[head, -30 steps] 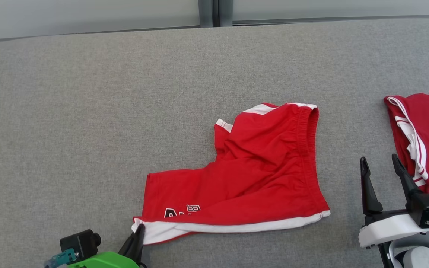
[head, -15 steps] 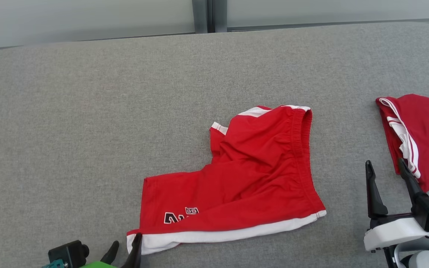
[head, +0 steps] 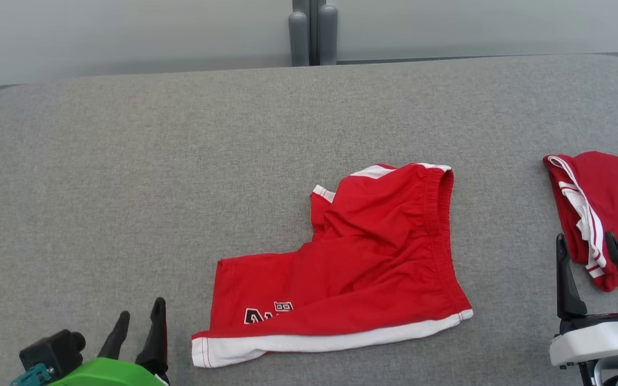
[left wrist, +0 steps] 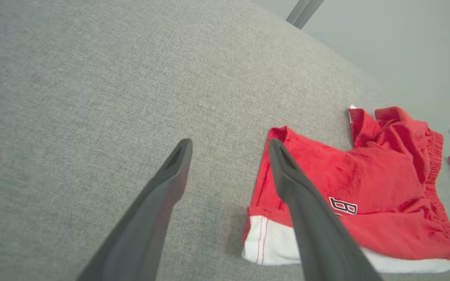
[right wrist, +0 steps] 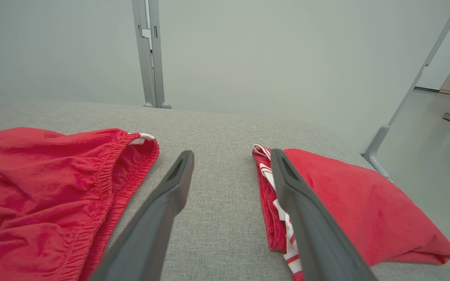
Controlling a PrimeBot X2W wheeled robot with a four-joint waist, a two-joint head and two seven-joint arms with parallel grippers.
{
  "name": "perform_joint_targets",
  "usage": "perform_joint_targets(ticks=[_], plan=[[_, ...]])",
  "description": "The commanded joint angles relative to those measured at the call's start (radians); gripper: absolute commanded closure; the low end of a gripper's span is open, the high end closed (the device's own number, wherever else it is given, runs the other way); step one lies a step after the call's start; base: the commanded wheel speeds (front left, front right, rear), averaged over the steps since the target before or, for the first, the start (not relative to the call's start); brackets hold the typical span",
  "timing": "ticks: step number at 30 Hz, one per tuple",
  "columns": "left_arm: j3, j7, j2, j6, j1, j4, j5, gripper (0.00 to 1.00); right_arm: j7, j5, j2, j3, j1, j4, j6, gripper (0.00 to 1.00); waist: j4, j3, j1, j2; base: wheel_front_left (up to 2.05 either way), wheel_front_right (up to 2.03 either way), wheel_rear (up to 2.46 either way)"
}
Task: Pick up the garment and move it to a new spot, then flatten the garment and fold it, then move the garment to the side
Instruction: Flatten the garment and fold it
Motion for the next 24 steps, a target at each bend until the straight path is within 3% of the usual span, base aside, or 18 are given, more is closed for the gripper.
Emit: perform_joint_targets(ticks=[1,6,11,19,24], plan=[[0.027,-0.005,-0.017,-0.011,0.018,0.000,0.025,0.00,-0.003,-0.002,-0.003,-0.005,0.013,-0.007,-0.002,0.00,0.002,-0.014,0.0000,0.0000,0.00,0.00,0.00],[0.125,-0.006,-0.059,-0.060,0.046,0.019,0.177,0.00,-0.003,-0.007,-0.001,0.003,0.035,-0.017,-0.002,0.00,-0.002,-0.053,0.0000,0.0000,0.00,0.00,0.00],[0.233,-0.006,-0.129,-0.147,0.057,0.062,0.353,0.00,-0.003,-0.012,0.006,0.029,0.049,-0.014,-0.002,0.00,-0.003,-0.072,0.0000,0.0000,0.00,0.00,0.00],[0.393,-0.005,-0.262,-0.312,0.073,0.155,0.632,0.00,-0.003,-0.017,0.011,0.062,0.054,0.012,-0.002,0.00,-0.010,-0.096,0.0000,0.0000,0.00,0.00,0.00],[0.449,-0.006,-0.310,-0.438,0.077,0.221,0.768,0.00,-0.003,-0.015,0.013,0.082,0.035,0.041,-0.002,0.00,-0.013,-0.096,0.0000,0.0000,0.00,0.00,0.00]])
